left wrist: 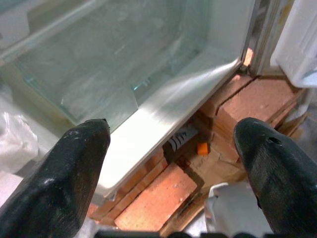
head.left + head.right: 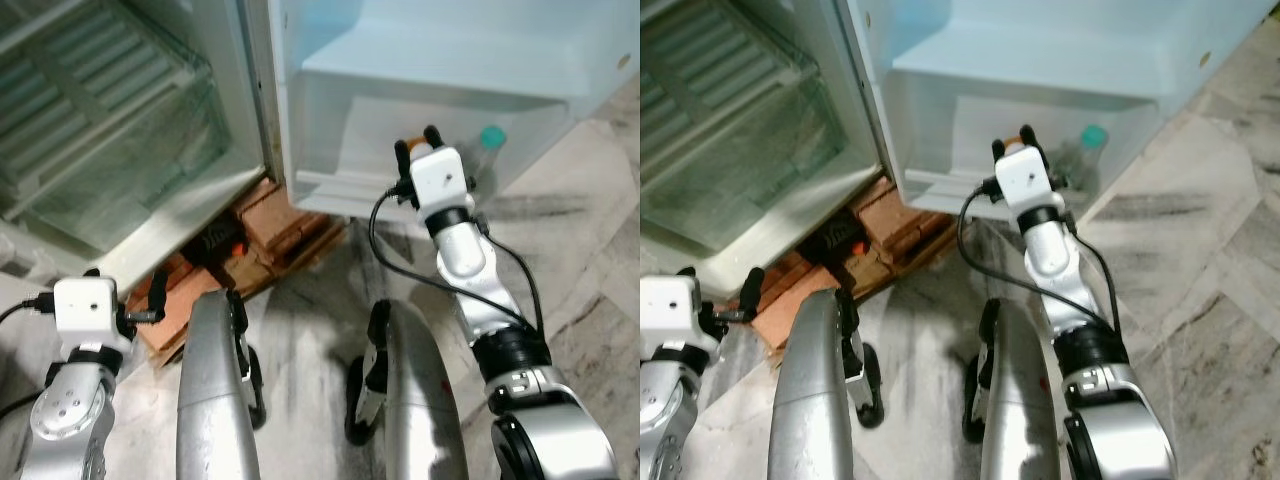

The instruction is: Restocking fridge

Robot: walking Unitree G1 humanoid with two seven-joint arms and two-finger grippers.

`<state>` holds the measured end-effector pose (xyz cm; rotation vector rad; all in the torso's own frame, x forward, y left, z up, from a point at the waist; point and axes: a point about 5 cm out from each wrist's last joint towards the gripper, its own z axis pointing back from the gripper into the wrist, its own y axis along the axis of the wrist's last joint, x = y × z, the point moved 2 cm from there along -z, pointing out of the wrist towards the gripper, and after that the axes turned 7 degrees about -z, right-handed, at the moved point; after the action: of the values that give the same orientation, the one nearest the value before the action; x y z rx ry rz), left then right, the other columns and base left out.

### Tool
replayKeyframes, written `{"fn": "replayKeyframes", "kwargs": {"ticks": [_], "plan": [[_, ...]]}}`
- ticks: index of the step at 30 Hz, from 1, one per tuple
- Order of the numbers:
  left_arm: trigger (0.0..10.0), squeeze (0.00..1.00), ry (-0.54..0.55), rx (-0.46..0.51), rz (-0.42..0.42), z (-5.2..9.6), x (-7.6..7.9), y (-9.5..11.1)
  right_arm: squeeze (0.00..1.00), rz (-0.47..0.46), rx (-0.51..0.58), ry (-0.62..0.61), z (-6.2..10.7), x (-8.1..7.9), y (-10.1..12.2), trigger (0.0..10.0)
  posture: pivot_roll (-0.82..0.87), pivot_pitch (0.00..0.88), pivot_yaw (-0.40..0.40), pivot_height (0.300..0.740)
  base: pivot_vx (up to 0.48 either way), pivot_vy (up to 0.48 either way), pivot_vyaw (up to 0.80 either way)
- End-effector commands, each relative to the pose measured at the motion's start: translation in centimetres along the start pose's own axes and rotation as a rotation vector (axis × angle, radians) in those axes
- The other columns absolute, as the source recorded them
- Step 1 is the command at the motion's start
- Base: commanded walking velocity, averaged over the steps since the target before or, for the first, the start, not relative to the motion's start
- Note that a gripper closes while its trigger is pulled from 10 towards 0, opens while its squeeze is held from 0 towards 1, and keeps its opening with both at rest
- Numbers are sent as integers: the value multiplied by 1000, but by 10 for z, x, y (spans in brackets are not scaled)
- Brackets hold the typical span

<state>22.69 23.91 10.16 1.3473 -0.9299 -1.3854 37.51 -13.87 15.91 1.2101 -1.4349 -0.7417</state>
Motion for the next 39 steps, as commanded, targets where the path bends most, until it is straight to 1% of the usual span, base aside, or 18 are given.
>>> {"fn": "replayKeyframes", "kwargs": {"ticks": [1,3,6,9,12,14,15,16,17,18,21,24,29,32,34,36,39], "plan": [[10000,0,-4,-26,-9,6,-1,-5,0,-1,-98,-22,7,3,-24,10000,156,377,-30,548,0,0,0],[10000,0,-4,-29,-10,7,-1,-5,0,-33,-149,-76,6,9,-33,10000,162,376,-29,548,0,0,0],[10000,0,-4,-30,-13,7,-2,-5,0,-66,-196,-124,6,14,-41,10000,164,374,-26,548,0,0,0],[10000,0,-5,-30,-15,6,-2,-5,0,-68,-219,-145,5,17,-44,10000,164,374,-22,548,0,0,0],[10000,0,-12,-29,-18,3,-1,-4,0,-97,-265,-202,7,25,-52,10000,164,372,-18,548,0,0,0],[10000,0,-14,-27,-18,2,0,-4,0,-115,-276,-215,8,27,-54,10000,165,369,-17,548,0,0,0],[10000,0,-17,-26,-19,2,0,-3,380,-122,-282,-229,8,29,-55,10000,165,368,-15,548,0,0,0],[10000,0,-20,-25,-20,1,1,-3,937,-126,-295,-255,8,33,-58,10000,166,364,-14,548,0,0,0],[10000,0,-20,-25,-20,1,1,-3,937,-126,-295,-255,8,33,-58,10000,166,364,-14,548,0,0,0],[10000,0,-21,-25,-21,1,1,-4,1000,-127,-302,-272,9,36,-59,10000,166,363,-14,548,0,0,0],[10000,0,-24,-28,-23,1,1,-4,1000,-136,-327,-314,10,42,-62,10000,166,358,-12,548,0,0,0],[10000,0,-27,-28,-24,-1,2,-5,1000,-118,-334,-333,8,48,-62,10000,167,352,-11,548,0,0,0],[10000,0,-29,-25,-26,-3,3,-4,1000,-115,-313,-344,4,53,-57,10000,167,347,-9,548,0,0,0],[10000,0,-29,-25,-29,-3,3,-4,1000,-115,-286,-337,1,53,-52,10000,167,343,-8,548,0,0,0],[10000,0,-27,-26,-32,-3,2,-5,1000,-131,-271,-334,-1,52,-49,10000,170,332,-11,548,0,0,0],[10000,0,-22,-27,-34,-4,1,-5,1000,-122,-218,-307,-7,48,-39,10000,168,327,-12,548,0,0,0],[10000,0,-22,-27,-34,-4,1,-5,1000,-122,-218,-307,-7,48,-39,10000,168,327,-12,548,0,0,0]]}}
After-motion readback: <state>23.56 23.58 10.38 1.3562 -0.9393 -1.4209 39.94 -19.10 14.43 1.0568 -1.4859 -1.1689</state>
